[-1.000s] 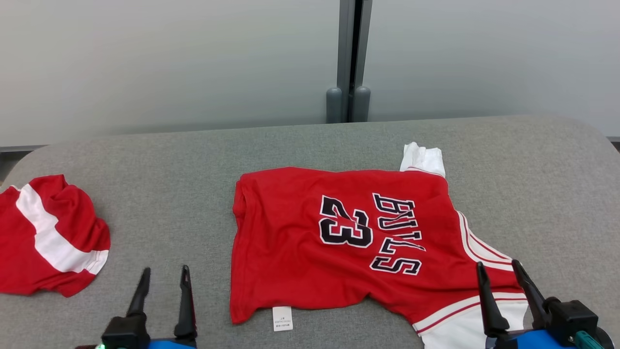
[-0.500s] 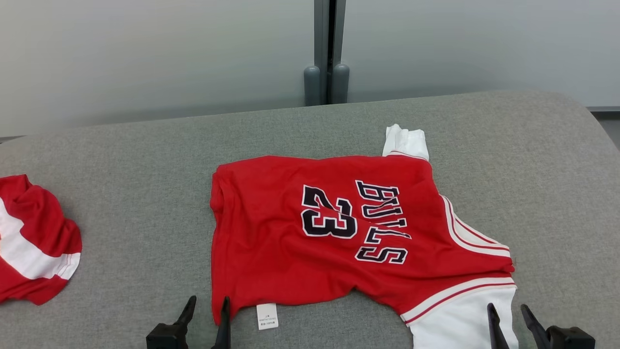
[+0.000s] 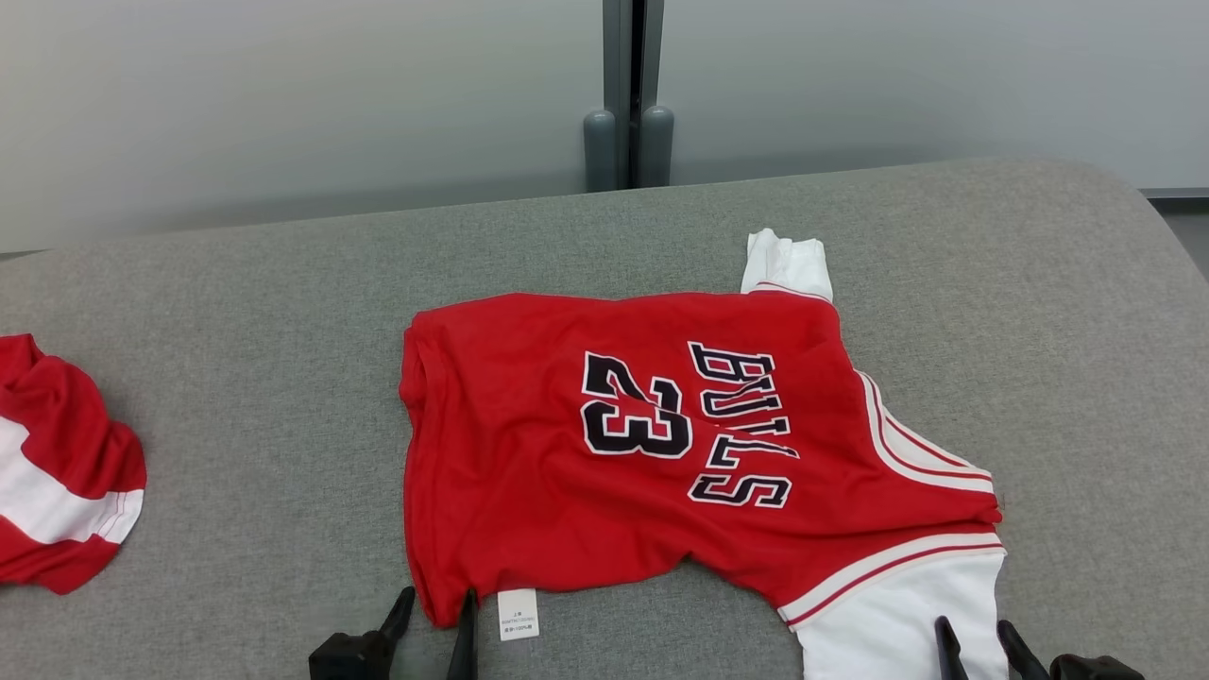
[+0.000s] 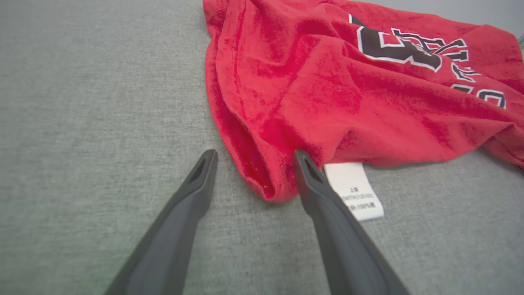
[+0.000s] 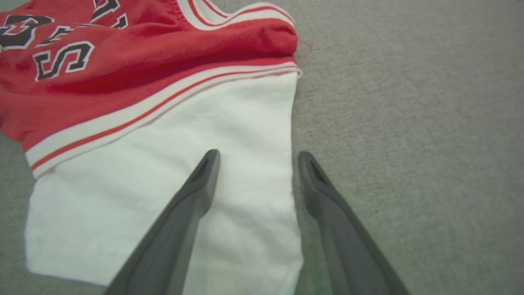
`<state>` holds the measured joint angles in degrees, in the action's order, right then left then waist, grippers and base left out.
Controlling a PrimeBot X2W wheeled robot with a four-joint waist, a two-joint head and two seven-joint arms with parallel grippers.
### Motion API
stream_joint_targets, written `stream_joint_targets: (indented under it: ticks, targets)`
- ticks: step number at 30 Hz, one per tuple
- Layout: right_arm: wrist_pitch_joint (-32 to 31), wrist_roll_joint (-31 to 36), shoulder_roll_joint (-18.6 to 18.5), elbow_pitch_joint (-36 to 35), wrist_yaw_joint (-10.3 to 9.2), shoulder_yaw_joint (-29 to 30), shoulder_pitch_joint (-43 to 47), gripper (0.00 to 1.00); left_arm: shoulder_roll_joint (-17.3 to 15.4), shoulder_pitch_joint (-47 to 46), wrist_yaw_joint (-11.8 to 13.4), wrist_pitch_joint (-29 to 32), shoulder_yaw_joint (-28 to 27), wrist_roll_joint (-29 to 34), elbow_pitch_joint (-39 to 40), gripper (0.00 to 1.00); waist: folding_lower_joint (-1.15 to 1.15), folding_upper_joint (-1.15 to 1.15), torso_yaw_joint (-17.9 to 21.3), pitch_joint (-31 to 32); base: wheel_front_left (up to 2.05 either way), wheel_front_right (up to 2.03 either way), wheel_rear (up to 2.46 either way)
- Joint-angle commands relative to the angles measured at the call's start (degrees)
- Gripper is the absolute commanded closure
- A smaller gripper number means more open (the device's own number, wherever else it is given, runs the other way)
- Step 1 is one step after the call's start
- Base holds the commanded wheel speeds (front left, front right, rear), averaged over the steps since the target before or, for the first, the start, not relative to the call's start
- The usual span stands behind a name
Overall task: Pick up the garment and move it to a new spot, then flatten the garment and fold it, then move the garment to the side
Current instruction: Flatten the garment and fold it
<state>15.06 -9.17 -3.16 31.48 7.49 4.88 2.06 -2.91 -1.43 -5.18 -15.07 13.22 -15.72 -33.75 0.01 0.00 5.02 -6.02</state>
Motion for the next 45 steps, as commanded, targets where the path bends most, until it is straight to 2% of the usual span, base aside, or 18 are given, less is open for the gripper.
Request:
stream_joint_targets:
  ticks: [1,11,23,24,25,26,27,28,29,35,45]
  targets:
    - [0.2,-1.1,0.0,0.6,0.01,-0.7,0.3,0.00,0.0,-1.0,-0.3,-0.1,1.2,-0.7,0.0,0.00,-0.01,0.00,0.0,0.1,0.00,0.00,0.00]
    - [0.0,-4.7,0.0,2.1,0.01,-2.6,3.1,0.00,0.0,-1.8,0.0,-0.1,5.3,-3.3,-0.7,0.00,-0.01,0.00,-0.2,0.5,0.00,0.00,0.00]
    - [-0.4,-8.0,0.6,2.1,0.23,-8.4,3.0,0.00,0.0,-3.8,-0.2,-0.1,3.3,-3.5,-0.9,0.00,-0.01,0.00,-0.3,-0.3,0.00,0.00,0.00]
    - [-0.4,-8.2,0.7,1.9,0.34,-8.7,2.9,0.33,0.0,-3.9,-0.2,-0.2,3.0,-3.5,-1.0,0.00,-0.01,0.00,-0.3,-0.3,0.00,0.00,0.00]
    - [-0.4,-8.3,0.7,1.6,0.35,-9.0,3.0,0.53,0.0,-3.9,-0.3,-0.2,2.8,-3.8,-1.0,0.00,-0.01,0.00,-0.3,-0.4,0.00,0.00,0.00]
    - [-0.4,-8.4,0.7,0.8,0.35,-9.4,2.8,0.75,0.0,-4.0,-0.4,-0.2,2.5,-3.9,-1.1,0.13,-0.01,0.00,-0.2,-0.4,0.00,0.00,0.00]
    - [-0.4,-8.4,0.7,0.8,0.35,-9.4,2.8,0.75,0.0,-4.0,-0.4,-0.2,2.5,-3.9,-1.1,0.13,-0.01,0.00,-0.2,-0.4,0.00,0.00,0.00]
    - [-0.4,-8.5,0.6,-0.2,0.35,-9.6,2.6,1.00,0.0,-4.2,-0.4,-0.2,2.1,-4.0,-1.1,0.53,-0.01,0.00,-0.1,-0.4,0.00,0.00,0.00]
    - [-0.3,-8.7,0.4,-1.1,0.32,-9.7,2.5,1.00,0.0,-4.3,-0.4,-0.2,1.7,-4.2,-1.2,1.00,-0.01,0.00,0.0,-0.4,0.00,0.00,0.00]
    - [0.1,-9.2,-0.7,-8.1,0.01,-9.8,2.2,1.00,0.0,-4.8,-0.8,-0.1,0.4,-3.9,0.1,1.00,-0.01,0.00,0.1,-0.2,0.00,0.00,0.00]
    - [0.1,-10.1,-2.5,-19.5,0.01,-7.9,-1.5,1.00,-0.1,-8.1,-1.6,-0.2,-2.9,-2.4,7.5,1.00,-0.01,0.00,0.1,-1.2,0.00,0.00,0.00]
